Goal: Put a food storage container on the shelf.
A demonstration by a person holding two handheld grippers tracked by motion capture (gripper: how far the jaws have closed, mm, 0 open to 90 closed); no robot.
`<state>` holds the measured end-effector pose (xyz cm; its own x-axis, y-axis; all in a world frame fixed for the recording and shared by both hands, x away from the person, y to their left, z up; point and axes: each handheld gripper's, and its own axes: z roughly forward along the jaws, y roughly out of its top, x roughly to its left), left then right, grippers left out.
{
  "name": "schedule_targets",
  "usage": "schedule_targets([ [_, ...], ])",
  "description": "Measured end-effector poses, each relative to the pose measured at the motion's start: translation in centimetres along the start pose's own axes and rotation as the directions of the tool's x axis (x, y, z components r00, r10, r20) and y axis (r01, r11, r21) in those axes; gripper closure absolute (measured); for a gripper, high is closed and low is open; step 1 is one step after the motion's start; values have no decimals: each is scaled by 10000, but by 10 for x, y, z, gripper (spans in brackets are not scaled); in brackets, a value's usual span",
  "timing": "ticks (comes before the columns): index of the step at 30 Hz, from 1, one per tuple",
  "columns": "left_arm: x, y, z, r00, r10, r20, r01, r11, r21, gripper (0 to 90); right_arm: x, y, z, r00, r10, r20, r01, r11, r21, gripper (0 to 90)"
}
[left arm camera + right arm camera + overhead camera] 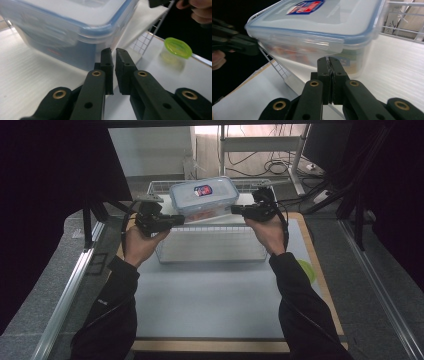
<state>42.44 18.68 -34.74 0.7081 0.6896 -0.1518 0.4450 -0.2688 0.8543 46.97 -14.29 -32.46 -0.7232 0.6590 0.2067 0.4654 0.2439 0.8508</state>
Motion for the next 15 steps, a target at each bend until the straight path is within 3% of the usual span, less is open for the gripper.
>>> schedule_targets([
  [6, 18, 8, 12, 9998, -199, 26, 198, 9998, 53, 847, 2, 5, 6, 9998, -91, -159, 90, 9999, -43, 882],
  [8, 20, 11, 13, 9998, -181, -95, 182, 9998, 105, 851, 3, 4, 8, 9999, -125, -56, 125, 9999, 43, 880],
  [10, 22, 12, 13, 9998, -167, -123, 168, 9998, 116, 860, 4, 3, 10, 9992, -216, 343, 215, 9998, 34, 879],
  [13, 23, 12, 14, 9999, -97, -116, 99, 9999, 126, 873, -2, 3, 10, 9998, 175, 12, -175, 9998, -137, 885],
  [15, 23, 12, 13, 10000, -6, -94, 8, 9999, 150, 870, -2, 4, 8, 9998, 17, 177, -14, 9999, -134, 887],
])
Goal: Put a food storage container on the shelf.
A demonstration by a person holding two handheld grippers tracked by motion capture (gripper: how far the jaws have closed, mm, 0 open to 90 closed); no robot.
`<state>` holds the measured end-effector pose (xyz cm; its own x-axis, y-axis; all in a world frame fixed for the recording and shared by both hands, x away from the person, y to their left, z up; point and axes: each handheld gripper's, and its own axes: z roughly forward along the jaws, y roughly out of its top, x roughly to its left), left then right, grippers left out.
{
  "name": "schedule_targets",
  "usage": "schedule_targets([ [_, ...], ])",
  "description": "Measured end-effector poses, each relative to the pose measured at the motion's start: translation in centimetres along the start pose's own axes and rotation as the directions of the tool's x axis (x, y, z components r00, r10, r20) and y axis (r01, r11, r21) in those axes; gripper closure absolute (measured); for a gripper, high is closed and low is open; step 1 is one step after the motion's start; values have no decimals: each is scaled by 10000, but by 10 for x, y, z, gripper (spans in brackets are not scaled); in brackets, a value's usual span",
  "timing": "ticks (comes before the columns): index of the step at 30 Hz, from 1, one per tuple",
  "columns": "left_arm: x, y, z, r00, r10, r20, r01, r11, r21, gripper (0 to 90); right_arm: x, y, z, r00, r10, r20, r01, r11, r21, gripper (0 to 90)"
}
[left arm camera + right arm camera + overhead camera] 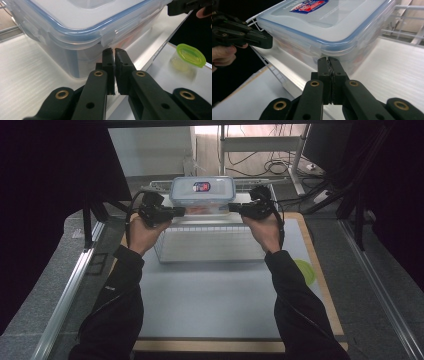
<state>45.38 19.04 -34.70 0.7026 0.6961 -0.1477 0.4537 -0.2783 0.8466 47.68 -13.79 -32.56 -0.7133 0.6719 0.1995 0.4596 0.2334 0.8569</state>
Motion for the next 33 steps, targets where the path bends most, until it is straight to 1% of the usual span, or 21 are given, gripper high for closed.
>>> schedule_targets([
  [4, -3, -2, -4, 9999, -137, 29, 137, 9995, -275, 820, -1, 0, -6, 9998, -38, 190, 39, 10000, -41, 861],
  [6, -5, -4, -6, 10000, -96, -13, 95, 9994, -322, 789, 0, -1, -8, 10000, -21, 49, 21, 10000, -40, 837],
  [8, -8, -7, -7, 10000, 23, -85, -26, 9994, -337, 735, 3, -2, -10, 9995, -285, 129, 283, 9996, 96, 795],
  [10, -10, -10, -10, 10000, 39, -70, -42, 9988, -478, 680, 5, -4, -12, 9988, -446, 182, 444, 9990, 103, 740],
  [11, -12, -11, -11, 9999, 78, -87, -83, 9986, -513, 635, 6, -5, -14, 9984, -555, 98, 554, 9984, 106, 704],
  [12, -15, -13, -12, 9995, 253, -198, -263, 9982, -531, 588, 7, -6, -15, 9984, -573, 28, 573, 9982, 161, 666],
  [15, -23, -17, -16, 9981, 520, -339, -540, 9968, -595, 486, 11, -11, -19, 9945, -1036, 141, 1032, 9943, 257, 537],
  [16, -26, -19, -16, 9973, 605, -419, -630, 9962, -607, 442, 12, -14, -21, 9939, -1090, 188, 1086, 9939, 206, 504],
  [18, -32, -22, -18, 9953, 801, -542, -836, 9944, -650, 392, 12, -17, -23, 9931, -1157, 187, 1153, 9931, 207, 436],
  [19, -35, -24, -19, 9952, 853, -485, -886, 9936, -701, 353, 13, -20, -25, 9930, -1166, 211, 1164, 9931, 97, 419],
  [20, -38, -26, -20, 9952, 899, -396, -926, 9932, -706, 317, 13, -23, -26, 9914, -1295, 168, 1294, 9916, 74, 387],
  [21, -42, -28, -20, 9946, 957, -394, -983, 9927, -698, 291, 15, -26, -26, 9908, -1343, 139, 1340, 9908, 193, 351],
  [23, -48, -33, -21, 9930, 1138, -324, -1159, 9906, -729, 235, 18, -33, -28, 9888, -1491, 61, 1489, 9886, 209, 286],
  [24, -53, -37, -21, 9921, 1228, -236, -1242, 9898, -699, 208, 19, -37, -28, 9862, -1653, 37, 1652, 9861, 196, 263],
  [25, -55, -39, -21, 9916, 1275, -210, -1286, 9893, -682, 192, 21, -43, -29, 9840, -1773, 159, 1772, 9841, 78, 237],
  [26, -59, -42, -20, 9906, 1361, -161, -1369, 9884, -654, 166, 21, -46, -29, 9840, -1771, 206, 1769, 9842, 70, 203],
  [27, -64, -46, -19, 9893, 1450, -123, -1455, 9875, -607, 140, 21, -52, -28, 9834, -1811, 137, 1809, 9833, 188, 175],
  [29, -71, -52, -18, 9885, 1512, -85, -1514, 9865, -631, 118, 18, -62, -27, 9816, -1888, 279, 1879, 9817, 318, 143],
  [30, -73, -55, -17, 9886, 1508, 37, -1502, 9867, -622, 101, 16, -68, -27, 9821, -1844, 388, 1832, 9826, 317, 131],
  [31, -75, -58, -16, 9883, 1522, 87, -1514, 9869, -560, 94, 13, -72, -28, 9847, -1698, 394, 1686, 9852, 316, 116],
  [33, -80, -63, -14, 9869, 1614, -14, -1613, 9857, -477, 78, 10, -79, -29, 9867, -1584, 367, 1575, 9872, 264, 93],
])
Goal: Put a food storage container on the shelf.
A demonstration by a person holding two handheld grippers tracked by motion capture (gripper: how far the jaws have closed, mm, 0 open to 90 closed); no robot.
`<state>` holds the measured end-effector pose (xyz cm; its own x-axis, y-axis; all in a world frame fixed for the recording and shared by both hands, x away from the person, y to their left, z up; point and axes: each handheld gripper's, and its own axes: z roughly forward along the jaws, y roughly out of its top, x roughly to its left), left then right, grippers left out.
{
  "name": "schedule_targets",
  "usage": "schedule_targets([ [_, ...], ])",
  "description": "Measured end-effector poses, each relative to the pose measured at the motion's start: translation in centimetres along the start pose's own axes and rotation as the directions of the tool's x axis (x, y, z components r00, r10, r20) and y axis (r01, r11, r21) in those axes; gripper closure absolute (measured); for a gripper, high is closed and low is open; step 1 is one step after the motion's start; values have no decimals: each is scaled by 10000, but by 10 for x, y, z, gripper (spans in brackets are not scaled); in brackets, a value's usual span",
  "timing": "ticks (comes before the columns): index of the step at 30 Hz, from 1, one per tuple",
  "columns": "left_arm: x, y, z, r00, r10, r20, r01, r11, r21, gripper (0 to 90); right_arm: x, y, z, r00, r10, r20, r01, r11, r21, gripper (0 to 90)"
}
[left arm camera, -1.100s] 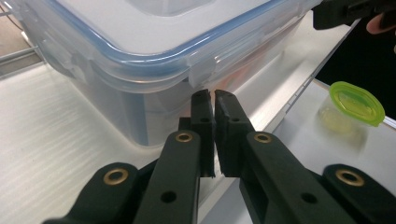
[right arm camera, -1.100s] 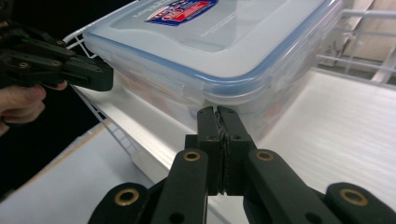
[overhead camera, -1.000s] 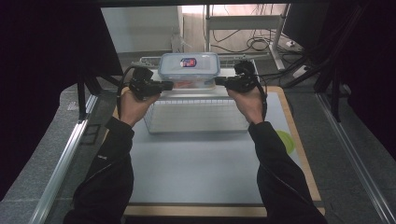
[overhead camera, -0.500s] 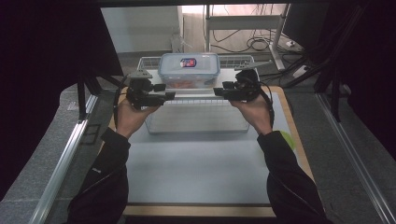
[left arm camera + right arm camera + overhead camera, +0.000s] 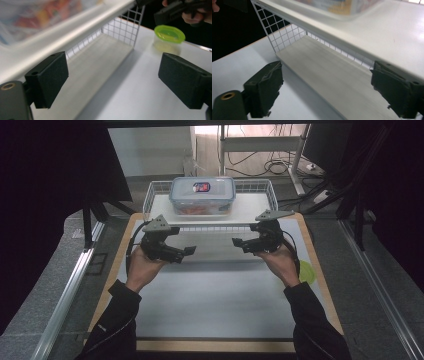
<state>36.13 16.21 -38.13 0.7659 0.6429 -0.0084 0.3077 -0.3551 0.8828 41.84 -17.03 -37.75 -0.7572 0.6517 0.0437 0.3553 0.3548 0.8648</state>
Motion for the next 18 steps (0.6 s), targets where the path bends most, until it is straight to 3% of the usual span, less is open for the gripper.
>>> schedule_targets([
  [7, -13, -23, 4, 10000, 74, -28, -74, 9998, 164, 45, 5, -22, -11, 9999, 147, 58, -145, 9997, -220, 61],
  [15, -27, -57, 1, 9993, 74, -375, -69, 9999, 123, 27, 18, -45, -20, 9994, -322, 150, 320, 9994, 143, 36],
  [18, -33, -69, -2, 9992, 58, -388, -56, 10000, 54, 20, 22, -54, -22, 9996, -292, 37, 291, 9995, 91, 34],
])
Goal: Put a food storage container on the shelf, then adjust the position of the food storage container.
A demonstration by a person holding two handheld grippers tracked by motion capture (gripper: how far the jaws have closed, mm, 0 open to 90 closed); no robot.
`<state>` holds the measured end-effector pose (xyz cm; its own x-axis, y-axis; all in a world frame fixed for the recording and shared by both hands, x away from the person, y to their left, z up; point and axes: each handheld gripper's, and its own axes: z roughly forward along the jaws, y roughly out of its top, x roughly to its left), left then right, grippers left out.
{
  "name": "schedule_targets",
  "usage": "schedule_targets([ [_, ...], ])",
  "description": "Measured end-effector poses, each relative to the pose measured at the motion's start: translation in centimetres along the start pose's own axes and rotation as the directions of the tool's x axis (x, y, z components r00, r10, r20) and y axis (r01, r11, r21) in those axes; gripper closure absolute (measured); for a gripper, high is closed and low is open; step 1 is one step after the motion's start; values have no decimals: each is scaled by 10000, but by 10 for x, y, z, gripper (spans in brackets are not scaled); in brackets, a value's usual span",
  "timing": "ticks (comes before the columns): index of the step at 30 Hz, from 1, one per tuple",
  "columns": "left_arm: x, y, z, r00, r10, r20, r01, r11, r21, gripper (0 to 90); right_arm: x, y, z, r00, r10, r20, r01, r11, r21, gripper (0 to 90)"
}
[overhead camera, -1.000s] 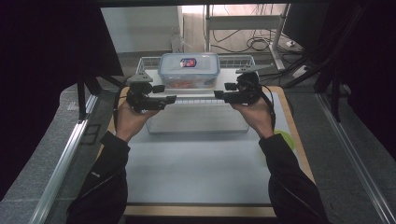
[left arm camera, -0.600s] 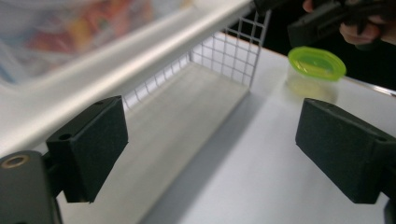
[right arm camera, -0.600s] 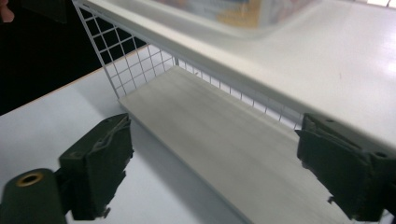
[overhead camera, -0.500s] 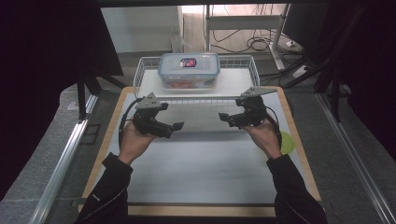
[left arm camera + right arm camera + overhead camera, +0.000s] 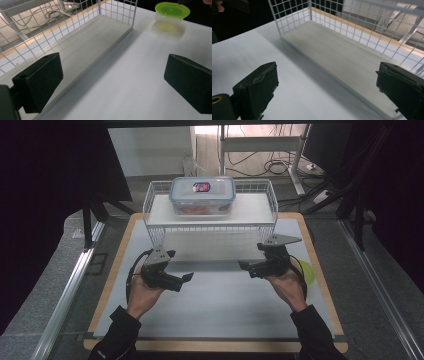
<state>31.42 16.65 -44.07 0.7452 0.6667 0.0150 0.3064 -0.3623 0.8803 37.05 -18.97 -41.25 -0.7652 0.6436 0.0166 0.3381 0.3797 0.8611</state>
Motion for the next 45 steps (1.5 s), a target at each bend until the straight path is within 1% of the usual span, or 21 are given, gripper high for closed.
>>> schedule_targets([
  [1, -2, -4, -1, 10000, -52, -1, 52, 9999, -86, 17, 2, -4, -1, 10000, -53, -1, 53, 10000, -26, 33],
  [3, -6, -12, -1, 10000, -40, -27, 40, 10000, -63, 17, 6, -10, -3, 9999, -167, 36, 167, 9999, -24, 33],
  [5, -10, -21, -2, 9999, 52, -86, -53, 10000, -72, 16, 9, -17, -3, 9997, -229, 67, 228, 9997, 53, 30],
  [7, -13, -30, -3, 9995, 169, -282, -169, 9999, -7, 13, 12, -24, -4, 9999, -161, 31, 161, 9998, 93, 32],
  [11, -18, -50, -5, 9997, -94, -220, 96, 9999, 85, 10, 18, -39, -2, 9998, -87, -205, 92, 9996, 249, 33],
  [12, -19, -54, -5, 9996, -122, -243, 125, 9999, 102, 10, 21, -44, -2, 9996, 67, -268, -60, 9996, 278, 33],
  [15, -22, -71, -9, 9991, -315, -291, 327, 9986, 418, 6, 26, -57, -2, 9995, 193, -265, -179, 9986, 495, 33],
  [17, -23, -79, -12, 9986, -236, -477, 267, 9974, 665, 7, 28, -65, -2, 9995, 234, -200, -219, 9973, 701, 33],
  [19, -24, -83, -17, 9978, -234, -628, 276, 9973, 679, 5, 28, -72, -3, 9995, 305, -118, -293, 9953, 922, 33],
  [23, -20, -88, -24, 9960, -643, -617, 664, 9973, 321, 5, 25, -79, -5, 9983, 587, 44, -588, 9912, 1186, 0],
  [25, -18, -91, -24, 9948, -812, -613, 835, 9959, 358, 6, 23, -79, -7, 9961, 878, 57, -879, 9902, 1085, 0],
  [27, -17, -93, -24, 9948, -861, -537, 879, 9956, 309, 7, 20, -78, -9, 9933, 1146, 140, -1154, 9870, 1122, 0],
  [28, -17, -93, -23, 9950, -862, -501, 877, 9958, 275, 7, 19, -77, -10, 9921, 1239, 188, -1253, 9851, 1177, 19],
  [30, -18, -93, -23, 9957, -760, -537, 776, 9966, 270, 7, 15, -76, -14, 9905, 1322, 373, -1357, 9841, 1147, 94],
  [33, -19, -93, -22, 9964, -577, -617, 597, 9977, 311, 10, 7, -74, -24, 9883, 1353, 706, -1421, 9846, 1019, 253],
  [34, -19, -93, -22, 9964, -571, -629, 592, 9977, 330, 11, 2, -73, -30, 9863, 1432, 825, -1507, 9842, 932, 326],
  [35, -18, -93, -21, 9964, -591, -613, 612, 9976, 331, 12, -2, -72, -34, 9856, 1465, 847, -1536, 9845, 845, 372],
  [37, -17, -95, -20, 9961, -676, -559, 697, 9969, 352, 13, -8, -72, -43, 9813, 1518, 1180, -1615, 9839, 770, 505],
  [40, -17, -95, -19, 9963, -694, -504, 715, 9966, 412, 14, -18, -73, -53, 9752, 1594, 1533, -1715, 9828, 690, 660],
  [43, -16, -96, -18, 9963, -713, -479, 734, 9963, 437, 15, -30, -76, -60, 9686, 1575, 1926, -1745, 9818, 749, 777],
  [45, -16, -96, -18, 9963, -734, -457, 754, 9962, 434, 17, -36, -78, -64, 9635, 1623, 2130, -1813, 9807, 730, 815],
])
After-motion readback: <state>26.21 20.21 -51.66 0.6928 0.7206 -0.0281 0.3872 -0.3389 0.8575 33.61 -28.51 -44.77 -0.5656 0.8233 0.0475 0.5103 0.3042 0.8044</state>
